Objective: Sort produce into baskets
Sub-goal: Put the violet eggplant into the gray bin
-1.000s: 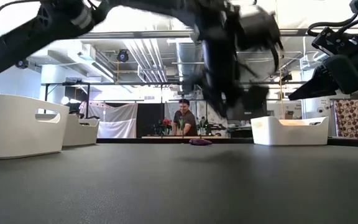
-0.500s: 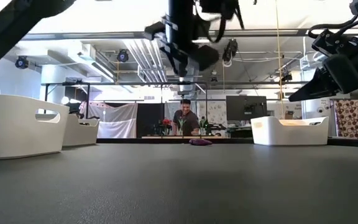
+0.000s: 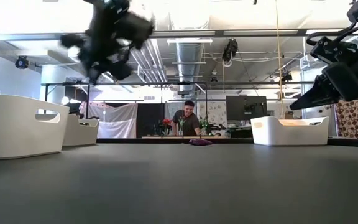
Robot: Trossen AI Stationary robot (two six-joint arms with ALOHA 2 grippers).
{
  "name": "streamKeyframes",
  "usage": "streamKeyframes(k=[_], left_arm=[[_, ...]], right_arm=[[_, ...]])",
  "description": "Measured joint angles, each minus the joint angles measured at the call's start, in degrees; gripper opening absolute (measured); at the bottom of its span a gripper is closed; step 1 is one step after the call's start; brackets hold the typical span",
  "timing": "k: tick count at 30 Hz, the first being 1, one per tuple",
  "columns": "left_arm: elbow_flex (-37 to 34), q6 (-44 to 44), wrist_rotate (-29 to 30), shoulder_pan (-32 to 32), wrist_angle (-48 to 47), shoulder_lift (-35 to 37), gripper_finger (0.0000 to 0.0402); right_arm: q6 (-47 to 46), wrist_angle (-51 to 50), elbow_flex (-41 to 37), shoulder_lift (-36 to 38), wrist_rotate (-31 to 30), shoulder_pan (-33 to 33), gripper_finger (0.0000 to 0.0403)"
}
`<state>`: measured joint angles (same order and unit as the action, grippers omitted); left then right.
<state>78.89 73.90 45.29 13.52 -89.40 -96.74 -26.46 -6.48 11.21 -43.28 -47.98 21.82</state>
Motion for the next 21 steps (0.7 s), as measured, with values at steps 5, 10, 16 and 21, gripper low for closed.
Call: streamKeyframes(k=[5, 10, 16, 21], left_arm=[[-15.57, 5.73, -6.97, 8.18, 4.92, 7.52, 0.0032], [-23.47, -3.48, -13.69, 15.03, 16.91, 9.39, 0.0032], [-24.27, -10.85, -14.56, 20.18, 24.91, 7.34, 0.0033], [-23.27, -12.64, -14.38, 24.85, 25.05, 5.46, 0.0033]], right_arm=[[0.89, 3.72, 0.14, -0.1, -0.01, 0.0, 0.0043], [3.77, 7.51, 0.19, -0.12, 0.0, 0.02, 0.0043], [5.23, 7.91, 0.19, -0.12, -0.01, 0.0, 0.0043], [5.55, 7.87, 0.19, -0.12, -0.01, 0.0, 0.0043]])
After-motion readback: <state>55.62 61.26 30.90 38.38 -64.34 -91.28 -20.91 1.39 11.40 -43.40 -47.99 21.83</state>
